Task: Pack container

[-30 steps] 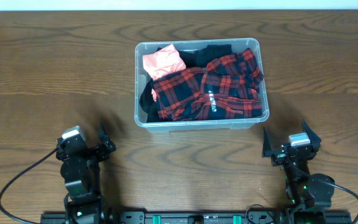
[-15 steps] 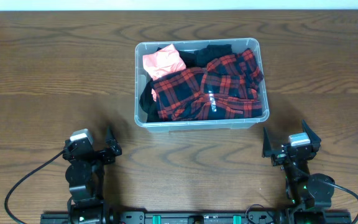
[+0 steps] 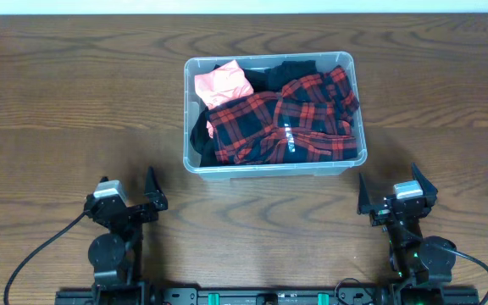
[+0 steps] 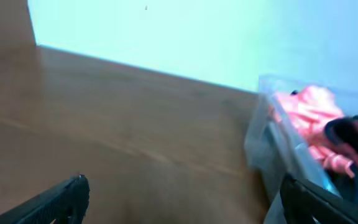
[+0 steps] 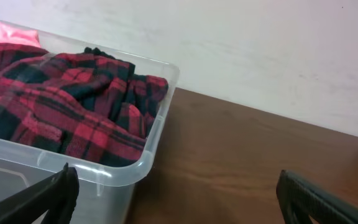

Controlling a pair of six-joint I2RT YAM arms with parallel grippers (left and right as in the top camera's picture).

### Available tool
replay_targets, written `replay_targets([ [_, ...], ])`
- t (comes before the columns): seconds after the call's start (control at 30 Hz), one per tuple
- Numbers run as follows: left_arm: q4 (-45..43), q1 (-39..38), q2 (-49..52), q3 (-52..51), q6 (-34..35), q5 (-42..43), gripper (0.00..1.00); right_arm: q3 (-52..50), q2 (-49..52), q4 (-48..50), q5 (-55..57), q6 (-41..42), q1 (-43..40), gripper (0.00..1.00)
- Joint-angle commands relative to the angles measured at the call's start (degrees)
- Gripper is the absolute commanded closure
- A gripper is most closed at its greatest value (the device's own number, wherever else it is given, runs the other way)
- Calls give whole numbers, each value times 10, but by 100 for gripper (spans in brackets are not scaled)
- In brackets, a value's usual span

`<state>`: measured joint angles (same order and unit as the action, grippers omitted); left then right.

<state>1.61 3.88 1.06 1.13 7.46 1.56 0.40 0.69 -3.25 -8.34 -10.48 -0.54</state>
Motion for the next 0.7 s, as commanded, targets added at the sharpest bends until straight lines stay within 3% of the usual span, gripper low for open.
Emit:
replay_targets([
  [0.0,24,-5,-10,-9,-3,-7,2,-1,-3,-2,-1,-5,-7,1],
  [0.23,24,-42,-10,-9,-3,-7,2,-1,-3,-2,-1,-5,-7,1],
  [0.67,24,-42,-9,-9,-3,-7,2,-1,-3,-2,-1,-5,-7,1],
])
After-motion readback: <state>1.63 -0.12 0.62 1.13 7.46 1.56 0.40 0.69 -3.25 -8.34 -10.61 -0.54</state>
